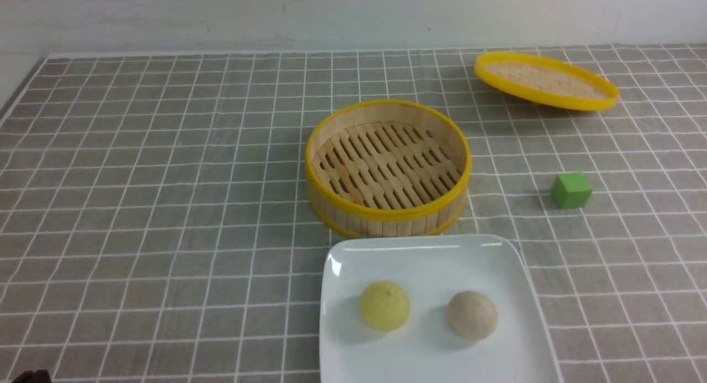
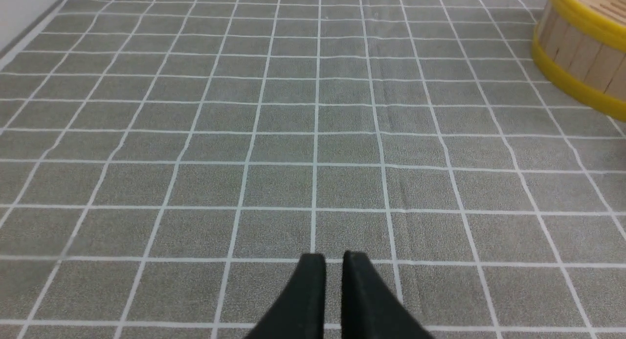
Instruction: Put the steamed buns into the plate on the grey tablecloth.
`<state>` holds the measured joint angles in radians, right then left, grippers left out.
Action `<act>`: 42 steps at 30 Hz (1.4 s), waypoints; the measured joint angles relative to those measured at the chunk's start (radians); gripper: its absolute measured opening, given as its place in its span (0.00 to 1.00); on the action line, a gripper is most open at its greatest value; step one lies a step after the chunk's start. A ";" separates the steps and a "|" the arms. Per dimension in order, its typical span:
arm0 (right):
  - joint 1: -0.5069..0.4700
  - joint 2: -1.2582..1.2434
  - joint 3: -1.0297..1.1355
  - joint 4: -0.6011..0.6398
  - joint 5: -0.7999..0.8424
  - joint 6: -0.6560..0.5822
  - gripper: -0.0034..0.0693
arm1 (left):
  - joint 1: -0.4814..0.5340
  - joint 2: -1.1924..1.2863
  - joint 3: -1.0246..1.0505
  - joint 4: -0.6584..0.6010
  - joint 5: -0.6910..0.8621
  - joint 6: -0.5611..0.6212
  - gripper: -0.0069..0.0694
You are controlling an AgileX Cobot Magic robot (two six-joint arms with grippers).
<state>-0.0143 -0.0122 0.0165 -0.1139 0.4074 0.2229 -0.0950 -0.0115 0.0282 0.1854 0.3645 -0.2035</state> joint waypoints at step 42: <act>0.000 0.000 0.000 0.000 0.000 0.000 0.31 | 0.000 0.000 -0.002 0.000 0.005 0.000 0.26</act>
<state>-0.0143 -0.0122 0.0165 -0.1139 0.4074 0.2229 -0.0950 -0.0115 0.0264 0.1854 0.3698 -0.2035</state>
